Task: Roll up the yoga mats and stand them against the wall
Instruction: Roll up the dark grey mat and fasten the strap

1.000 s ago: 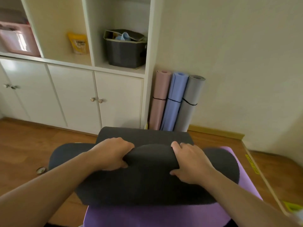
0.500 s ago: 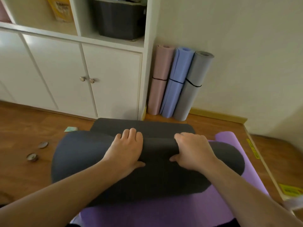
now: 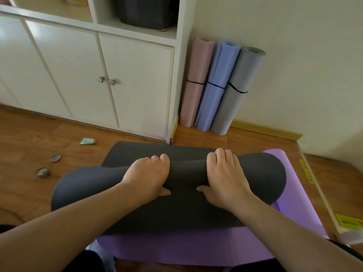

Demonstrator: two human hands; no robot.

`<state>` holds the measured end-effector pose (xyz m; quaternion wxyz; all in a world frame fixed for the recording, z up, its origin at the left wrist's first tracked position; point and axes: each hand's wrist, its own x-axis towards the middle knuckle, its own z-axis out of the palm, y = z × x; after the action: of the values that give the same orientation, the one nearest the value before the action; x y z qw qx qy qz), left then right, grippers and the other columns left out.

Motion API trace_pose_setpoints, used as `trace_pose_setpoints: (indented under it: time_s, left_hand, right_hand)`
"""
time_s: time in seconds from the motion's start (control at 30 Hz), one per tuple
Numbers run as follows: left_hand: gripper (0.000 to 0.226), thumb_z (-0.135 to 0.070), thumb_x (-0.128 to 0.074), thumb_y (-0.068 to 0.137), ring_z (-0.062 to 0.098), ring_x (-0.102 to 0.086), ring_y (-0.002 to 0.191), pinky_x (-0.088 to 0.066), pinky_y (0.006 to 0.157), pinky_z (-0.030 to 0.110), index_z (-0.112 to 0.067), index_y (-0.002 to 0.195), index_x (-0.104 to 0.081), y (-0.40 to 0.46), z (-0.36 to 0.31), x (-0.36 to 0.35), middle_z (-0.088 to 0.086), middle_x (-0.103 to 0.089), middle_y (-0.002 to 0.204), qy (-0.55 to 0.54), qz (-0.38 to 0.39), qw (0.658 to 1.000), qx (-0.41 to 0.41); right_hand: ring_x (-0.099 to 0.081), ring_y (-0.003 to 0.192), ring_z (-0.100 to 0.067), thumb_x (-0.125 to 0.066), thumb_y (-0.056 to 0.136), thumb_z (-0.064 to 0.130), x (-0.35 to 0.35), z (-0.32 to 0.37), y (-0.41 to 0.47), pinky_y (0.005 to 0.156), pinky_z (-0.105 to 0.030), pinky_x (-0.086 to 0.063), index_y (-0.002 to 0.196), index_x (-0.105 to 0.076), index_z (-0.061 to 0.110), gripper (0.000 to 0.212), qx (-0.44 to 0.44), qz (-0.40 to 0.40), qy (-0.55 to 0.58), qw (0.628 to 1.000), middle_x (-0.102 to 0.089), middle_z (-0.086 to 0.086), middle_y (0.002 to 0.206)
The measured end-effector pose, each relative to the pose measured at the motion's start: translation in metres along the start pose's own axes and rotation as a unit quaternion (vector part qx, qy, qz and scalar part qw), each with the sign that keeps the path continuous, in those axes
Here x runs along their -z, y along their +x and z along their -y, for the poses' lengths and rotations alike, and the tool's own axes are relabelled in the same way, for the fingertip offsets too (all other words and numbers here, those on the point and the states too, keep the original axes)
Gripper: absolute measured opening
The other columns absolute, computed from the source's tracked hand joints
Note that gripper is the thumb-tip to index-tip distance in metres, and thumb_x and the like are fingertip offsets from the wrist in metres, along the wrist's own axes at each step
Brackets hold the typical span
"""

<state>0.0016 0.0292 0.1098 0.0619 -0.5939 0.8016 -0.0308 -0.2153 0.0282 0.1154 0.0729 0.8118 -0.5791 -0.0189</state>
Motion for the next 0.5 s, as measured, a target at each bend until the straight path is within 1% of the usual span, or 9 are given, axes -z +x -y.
trace_pose_setpoints:
  time_s: [0.07,0.13,0.2,0.33,0.4,0.43,0.5]
  left_hand:
    - [0.062,-0.069,-0.074,0.082,0.015,-0.066,0.079,-0.058,0.07,0.032,-0.021,0.106,-0.043,-0.002,-0.001,0.001,-0.004,-0.061,0.092,-0.002,0.006,1.0,0.0]
    - [0.062,-0.072,-0.072,0.082,0.015,-0.066,0.079,-0.058,0.069,0.032,-0.021,0.106,-0.044,-0.004,-0.002,0.001,-0.005,-0.06,0.092,-0.005,0.002,1.0,-0.007]
    - [0.066,-0.076,-0.069,0.081,0.015,-0.065,0.083,-0.059,0.075,0.032,-0.022,0.109,-0.044,-0.005,-0.003,0.0,-0.005,-0.059,0.096,-0.017,-0.01,1.0,-0.018]
    - [0.072,-0.081,-0.058,0.085,0.018,-0.061,0.101,-0.056,0.088,0.034,-0.022,0.122,-0.041,-0.009,0.001,-0.001,-0.002,-0.054,0.115,-0.048,-0.021,0.998,-0.032]
    - [0.075,-0.083,-0.055,0.086,0.019,-0.061,0.105,-0.056,0.089,0.034,-0.022,0.127,-0.038,-0.011,0.001,-0.001,-0.001,-0.053,0.119,-0.044,-0.017,0.998,-0.043]
    - [0.075,-0.083,-0.053,0.086,0.02,-0.062,0.104,-0.056,0.087,0.033,-0.022,0.128,-0.038,-0.012,-0.001,0.0,-0.001,-0.053,0.119,-0.04,-0.018,0.998,-0.045]
    - [0.073,-0.083,-0.052,0.087,0.018,-0.064,0.097,-0.057,0.082,0.032,-0.021,0.123,-0.04,-0.013,-0.006,0.002,-0.001,-0.056,0.112,-0.023,-0.022,0.999,-0.037]
  right_hand:
    - [-0.048,0.106,-0.021,-0.082,0.08,0.063,0.0,-0.003,0.001,0.099,-0.036,-0.046,0.118,-0.047,0.018,0.069,0.009,0.008,0.006,1.0,-0.049,-0.002,0.115]
    - [-0.051,0.104,-0.02,-0.082,0.08,0.063,0.001,-0.005,0.002,0.096,-0.035,-0.046,0.118,-0.045,0.019,0.069,0.017,0.022,0.013,1.0,-0.051,-0.001,0.114]
    - [-0.054,0.101,-0.018,-0.084,0.081,0.06,0.003,-0.007,0.002,0.092,-0.034,-0.047,0.117,-0.043,0.021,0.067,0.014,0.036,0.033,0.999,-0.053,0.002,0.112]
    - [-0.057,0.094,-0.014,-0.086,0.086,0.044,0.006,-0.007,-0.005,0.081,-0.029,-0.048,0.109,-0.039,0.025,0.055,0.002,0.067,0.096,0.993,-0.056,0.005,0.107]
    - [-0.058,0.095,-0.013,-0.086,0.086,0.041,0.005,-0.007,-0.006,0.082,-0.03,-0.052,0.111,-0.041,0.026,0.053,-0.001,0.071,0.111,0.991,-0.057,0.006,0.108]
    - [-0.058,0.096,-0.013,-0.086,0.086,0.042,0.005,-0.009,-0.006,0.085,-0.031,-0.053,0.112,-0.043,0.026,0.053,0.0,0.071,0.11,0.991,-0.057,0.006,0.109]
    - [-0.056,0.105,-0.016,-0.085,0.085,0.046,0.003,-0.012,-0.006,0.094,-0.034,-0.05,0.12,-0.045,0.024,0.058,0.01,0.068,0.084,0.994,-0.055,0.003,0.117]
